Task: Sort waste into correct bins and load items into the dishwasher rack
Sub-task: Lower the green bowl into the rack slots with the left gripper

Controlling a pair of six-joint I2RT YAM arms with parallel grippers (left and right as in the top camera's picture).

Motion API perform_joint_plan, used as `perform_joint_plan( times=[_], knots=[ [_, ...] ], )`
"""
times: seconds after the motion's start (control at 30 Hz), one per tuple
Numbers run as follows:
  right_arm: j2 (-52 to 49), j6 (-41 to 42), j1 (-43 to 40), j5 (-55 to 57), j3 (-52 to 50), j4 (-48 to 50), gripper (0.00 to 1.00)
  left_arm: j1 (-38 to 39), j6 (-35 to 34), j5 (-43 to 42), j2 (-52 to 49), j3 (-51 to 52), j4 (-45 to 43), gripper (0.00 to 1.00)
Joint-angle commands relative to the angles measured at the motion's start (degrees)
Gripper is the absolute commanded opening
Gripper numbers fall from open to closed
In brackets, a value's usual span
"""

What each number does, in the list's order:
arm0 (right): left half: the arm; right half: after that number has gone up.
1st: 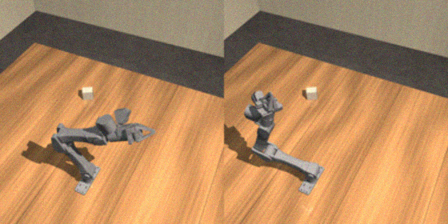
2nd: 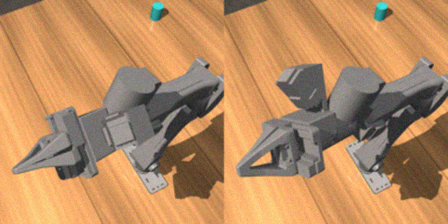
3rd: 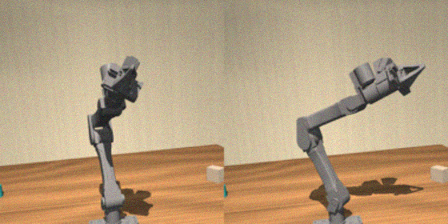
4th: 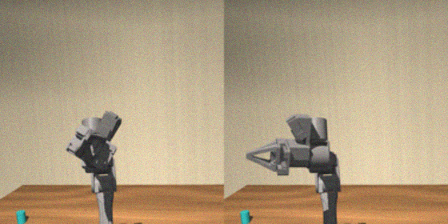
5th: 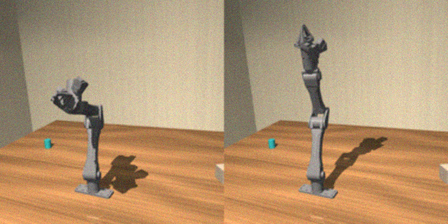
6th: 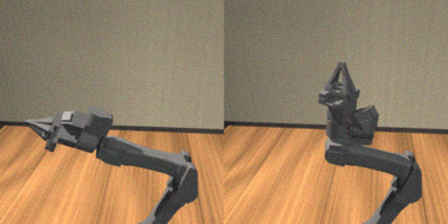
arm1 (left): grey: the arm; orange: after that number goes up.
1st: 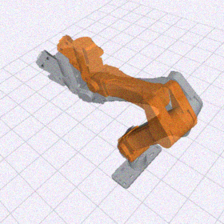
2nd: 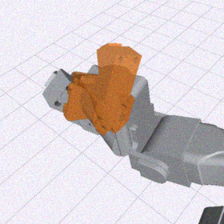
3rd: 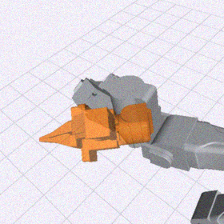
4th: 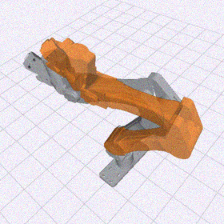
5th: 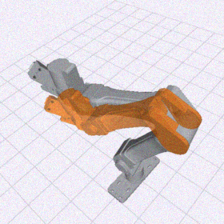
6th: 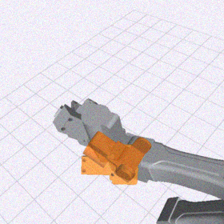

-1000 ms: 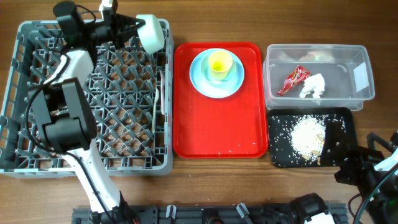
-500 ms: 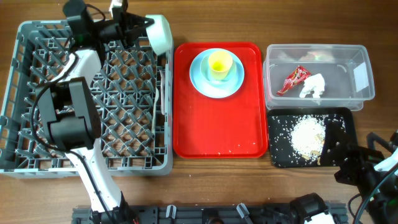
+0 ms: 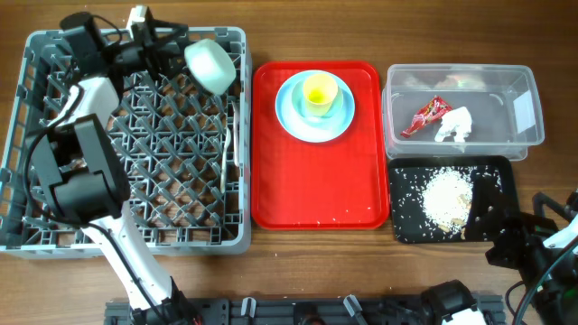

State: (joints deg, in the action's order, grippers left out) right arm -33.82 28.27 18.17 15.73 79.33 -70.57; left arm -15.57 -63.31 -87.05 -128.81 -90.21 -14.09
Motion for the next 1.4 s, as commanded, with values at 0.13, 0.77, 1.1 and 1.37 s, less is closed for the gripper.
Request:
perform_joint_plan(
  times=[0.13,0.77,1.1,1.37],
  knots=[
    [0.2,0.4,-0.3,1.0,0.3,0.2,1.00,-2.7,1.2,-3.1,1.6,0.3,-2.0,1.00],
    [0.2,0.4,-0.3,1.0,0.3,0.2,1.00,-3.6,1.2,-2.1,2.9,0.3,-1.8,1.00],
    [0.2,0.4,-0.3,1.0,0.3,0.2,1.00,-3.4,2.6,6.3,4.5,0.3,-2.8,0.99],
    [0.2,0.4,-0.3,1.0,0.3,0.2,1.00,-0.3,36.3,29.8,7.8,0.3,37.0,1.00]
  ],
)
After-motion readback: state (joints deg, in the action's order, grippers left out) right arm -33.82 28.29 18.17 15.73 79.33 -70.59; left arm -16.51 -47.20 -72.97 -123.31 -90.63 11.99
